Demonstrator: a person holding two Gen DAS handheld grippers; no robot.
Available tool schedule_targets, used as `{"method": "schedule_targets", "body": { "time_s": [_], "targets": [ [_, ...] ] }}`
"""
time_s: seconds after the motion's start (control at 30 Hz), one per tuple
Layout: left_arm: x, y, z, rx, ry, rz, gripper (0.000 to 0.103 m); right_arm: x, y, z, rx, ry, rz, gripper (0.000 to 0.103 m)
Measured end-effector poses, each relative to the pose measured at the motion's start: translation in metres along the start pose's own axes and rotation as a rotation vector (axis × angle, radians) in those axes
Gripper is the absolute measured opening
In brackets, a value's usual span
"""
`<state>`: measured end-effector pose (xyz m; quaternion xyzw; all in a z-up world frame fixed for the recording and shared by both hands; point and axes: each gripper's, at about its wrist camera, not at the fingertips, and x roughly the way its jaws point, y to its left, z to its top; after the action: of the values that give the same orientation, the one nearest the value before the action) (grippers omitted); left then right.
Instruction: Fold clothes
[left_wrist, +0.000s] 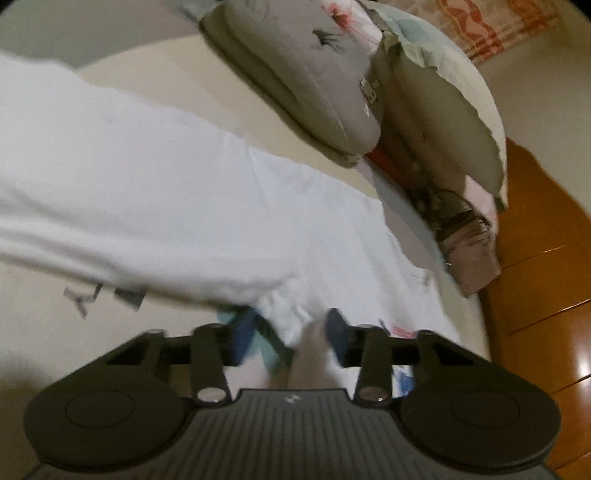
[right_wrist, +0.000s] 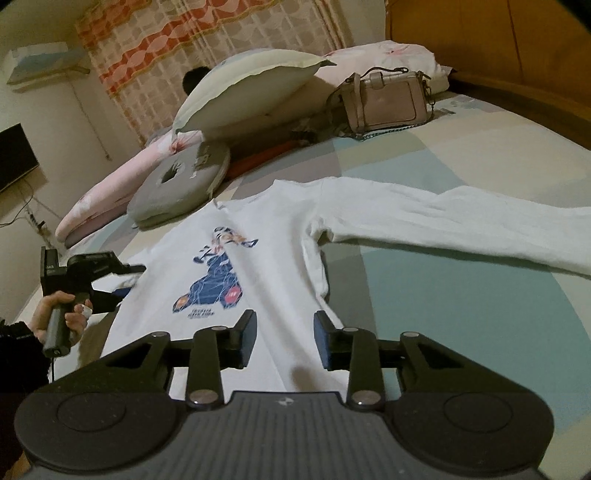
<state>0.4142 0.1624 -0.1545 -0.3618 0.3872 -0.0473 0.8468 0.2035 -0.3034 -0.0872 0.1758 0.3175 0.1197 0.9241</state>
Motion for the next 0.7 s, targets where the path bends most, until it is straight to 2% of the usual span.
{"method": "schedule_targets", "body": {
  "time_s": [0.17,0.23,0.27,0.37,0.53,0.7],
  "targets": [
    [0.0,-0.014,-0.004,0.063,-0.015,0.058,0.028,0.0,-0.001,-0.002,0.01,0.002,-0.002,0.043],
    [-0.002,-0.018,-0.002,0.102,-0.024,0.101,0.006,-0.001,-0.002,-0.002,0.004,0.001,-0.015,0.043],
    [-0.003,-0.02,-0.002,0.121,-0.029,0.122,0.003,-0.002,-0.003,-0.001,0.005,0.0,-0.022,0.043],
    [-0.006,-0.025,0.001,0.178,-0.044,0.186,0.003,-0.007,-0.004,0.003,-0.011,-0.005,-0.046,0.043],
    [-0.013,-0.022,0.02,0.24,-0.019,0.225,0.003,-0.004,-0.017,0.017,-0.022,0.031,-0.061,0.044],
    [-0.015,-0.029,0.016,0.339,0.021,0.236,0.006,0.035,-0.046,0.051,0.054,0.143,0.04,0.046]
  ]
}}
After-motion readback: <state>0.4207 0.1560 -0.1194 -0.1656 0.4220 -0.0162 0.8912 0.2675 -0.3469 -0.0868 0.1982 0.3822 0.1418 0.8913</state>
